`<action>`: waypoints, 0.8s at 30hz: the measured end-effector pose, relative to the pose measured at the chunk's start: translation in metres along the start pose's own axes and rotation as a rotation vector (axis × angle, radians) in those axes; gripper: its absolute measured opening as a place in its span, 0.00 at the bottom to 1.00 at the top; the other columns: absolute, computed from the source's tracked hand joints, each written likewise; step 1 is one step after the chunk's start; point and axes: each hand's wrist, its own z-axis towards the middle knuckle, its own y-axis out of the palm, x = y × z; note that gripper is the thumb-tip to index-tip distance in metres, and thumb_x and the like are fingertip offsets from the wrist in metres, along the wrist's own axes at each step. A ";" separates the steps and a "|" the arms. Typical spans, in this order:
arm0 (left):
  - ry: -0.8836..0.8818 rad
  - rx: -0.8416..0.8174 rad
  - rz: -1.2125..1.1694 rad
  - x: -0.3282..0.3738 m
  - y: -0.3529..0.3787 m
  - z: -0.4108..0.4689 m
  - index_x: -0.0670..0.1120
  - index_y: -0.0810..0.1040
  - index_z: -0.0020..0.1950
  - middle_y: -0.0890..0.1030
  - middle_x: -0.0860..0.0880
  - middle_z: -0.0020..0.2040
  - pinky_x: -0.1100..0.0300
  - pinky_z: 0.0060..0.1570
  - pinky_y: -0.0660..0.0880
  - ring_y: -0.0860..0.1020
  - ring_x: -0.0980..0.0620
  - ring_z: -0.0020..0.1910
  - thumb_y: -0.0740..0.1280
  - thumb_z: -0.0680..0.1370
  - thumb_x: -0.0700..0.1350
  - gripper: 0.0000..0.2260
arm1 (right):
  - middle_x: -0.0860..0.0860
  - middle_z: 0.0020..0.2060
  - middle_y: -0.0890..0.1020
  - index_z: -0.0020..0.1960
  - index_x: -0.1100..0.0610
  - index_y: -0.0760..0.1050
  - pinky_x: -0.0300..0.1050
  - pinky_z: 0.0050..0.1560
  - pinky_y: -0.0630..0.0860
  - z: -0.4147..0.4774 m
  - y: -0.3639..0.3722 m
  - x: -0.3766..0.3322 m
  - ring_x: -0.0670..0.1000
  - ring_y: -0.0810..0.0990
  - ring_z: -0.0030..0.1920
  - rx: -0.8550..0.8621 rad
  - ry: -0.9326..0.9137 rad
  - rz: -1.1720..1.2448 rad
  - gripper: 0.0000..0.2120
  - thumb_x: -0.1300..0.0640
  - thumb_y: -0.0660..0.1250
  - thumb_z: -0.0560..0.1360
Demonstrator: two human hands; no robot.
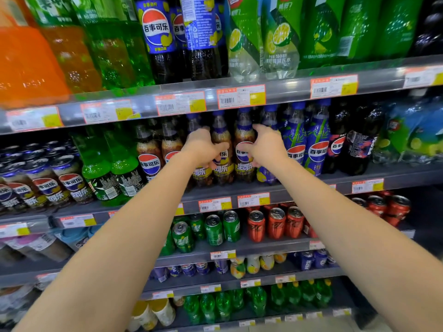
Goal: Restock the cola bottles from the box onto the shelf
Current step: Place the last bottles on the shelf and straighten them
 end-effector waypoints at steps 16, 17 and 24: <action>0.039 0.044 0.042 -0.004 0.001 0.004 0.42 0.75 0.62 0.87 0.45 0.36 0.51 0.36 0.83 0.80 0.51 0.25 0.74 0.78 0.53 0.20 | 0.61 0.52 0.84 0.73 0.59 0.71 0.55 0.50 0.84 0.019 -0.009 -0.023 0.60 0.85 0.48 -0.148 0.169 0.019 0.29 0.58 0.74 0.74; 0.038 0.047 0.054 -0.003 0.001 0.005 0.43 0.75 0.60 0.87 0.45 0.36 0.51 0.34 0.83 0.80 0.51 0.24 0.74 0.78 0.54 0.19 | 0.62 0.50 0.85 0.69 0.62 0.73 0.51 0.44 0.84 0.018 -0.011 -0.024 0.58 0.86 0.44 -0.170 0.166 0.032 0.24 0.59 0.73 0.75; 0.037 -0.042 0.139 -0.003 -0.003 0.004 0.43 0.75 0.57 0.87 0.46 0.37 0.63 0.21 0.72 0.77 0.54 0.21 0.74 0.78 0.54 0.18 | 0.62 0.40 0.85 0.71 0.69 0.66 0.50 0.44 0.84 0.016 -0.020 -0.033 0.55 0.83 0.31 -0.311 0.298 0.173 0.25 0.59 0.69 0.80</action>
